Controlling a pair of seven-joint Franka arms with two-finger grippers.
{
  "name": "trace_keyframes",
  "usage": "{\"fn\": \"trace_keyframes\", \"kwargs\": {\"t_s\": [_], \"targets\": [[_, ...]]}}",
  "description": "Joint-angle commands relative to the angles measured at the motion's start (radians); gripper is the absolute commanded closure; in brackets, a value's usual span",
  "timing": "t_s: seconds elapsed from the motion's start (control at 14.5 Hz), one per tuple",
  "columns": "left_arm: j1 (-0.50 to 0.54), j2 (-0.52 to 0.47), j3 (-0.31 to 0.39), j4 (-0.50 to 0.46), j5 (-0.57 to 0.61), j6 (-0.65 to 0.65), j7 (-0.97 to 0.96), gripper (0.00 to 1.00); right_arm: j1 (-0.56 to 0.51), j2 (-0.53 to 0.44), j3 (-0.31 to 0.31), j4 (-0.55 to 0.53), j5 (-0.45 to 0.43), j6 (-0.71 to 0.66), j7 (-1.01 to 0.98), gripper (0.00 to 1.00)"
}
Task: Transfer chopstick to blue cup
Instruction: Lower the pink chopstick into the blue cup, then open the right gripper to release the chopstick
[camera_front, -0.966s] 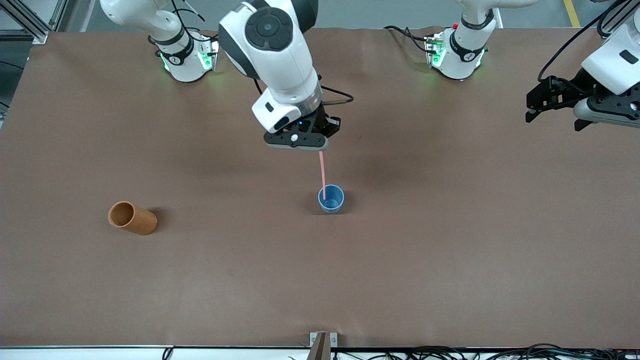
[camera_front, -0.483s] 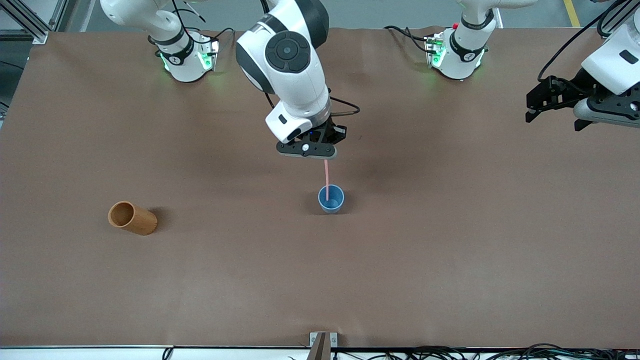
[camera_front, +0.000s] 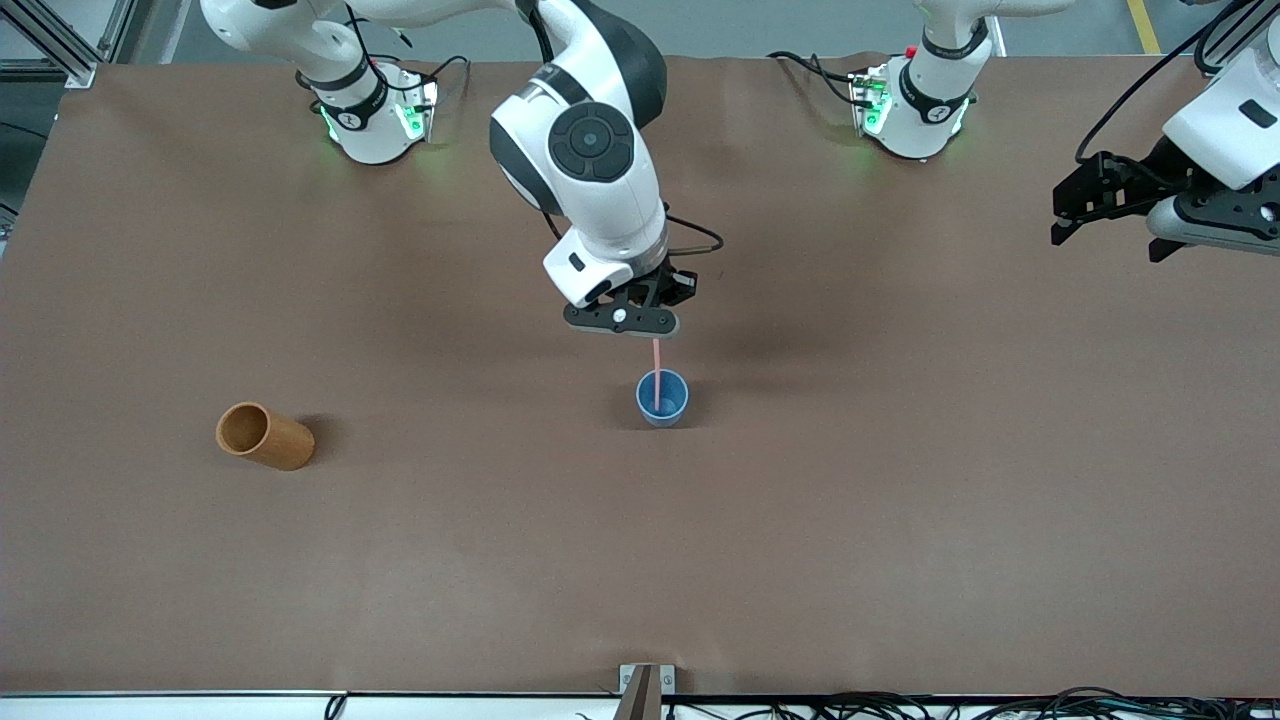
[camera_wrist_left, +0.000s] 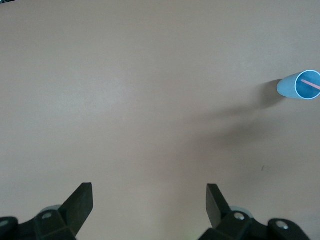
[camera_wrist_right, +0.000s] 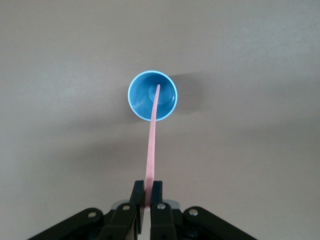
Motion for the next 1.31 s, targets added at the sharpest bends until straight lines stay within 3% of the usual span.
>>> {"fn": "trace_keyframes", "kwargs": {"t_s": [0.0, 0.21, 0.34, 0.41, 0.48, 0.55, 0.62, 0.97, 1.24], "targets": [[-0.001, 0.01, 0.003, 0.027, -0.01, -0.022, -0.005, 0.0, 0.017, 0.005, -0.012, -0.016, 0.016, 0.025, -0.002, 0.96], [-0.001, 0.01, 0.003, 0.027, -0.008, -0.022, -0.005, 0.0, 0.017, 0.031, -0.012, -0.017, 0.014, 0.055, -0.002, 0.94], [-0.001, 0.01, 0.003, 0.027, -0.008, -0.022, -0.003, 0.0, 0.017, 0.036, -0.012, -0.017, 0.013, 0.071, -0.007, 0.84], [-0.001, 0.01, 0.003, 0.027, -0.007, -0.022, -0.005, 0.0, 0.014, 0.036, -0.012, -0.017, 0.013, 0.071, -0.008, 0.69], [-0.001, 0.01, 0.003, 0.027, -0.005, -0.022, -0.005, 0.0, 0.007, 0.033, -0.012, -0.016, 0.011, 0.071, -0.008, 0.34], [-0.001, 0.01, 0.003, 0.027, -0.005, -0.022, -0.005, 0.0, 0.005, 0.028, -0.015, -0.014, 0.007, 0.069, -0.011, 0.09], [-0.001, 0.01, 0.003, 0.027, -0.005, -0.022, -0.005, 0.0, -0.001, 0.019, -0.019, -0.01, 0.007, 0.069, -0.013, 0.0], [-0.001, 0.012, 0.003, 0.027, -0.002, -0.022, -0.005, 0.0, -0.113, -0.121, -0.023, -0.017, 0.008, 0.039, -0.134, 0.0], [-0.004, 0.012, 0.003, 0.027, -0.008, -0.022, -0.011, 0.0, -0.28, -0.259, -0.031, -0.023, -0.047, -0.11, -0.31, 0.0]]}}
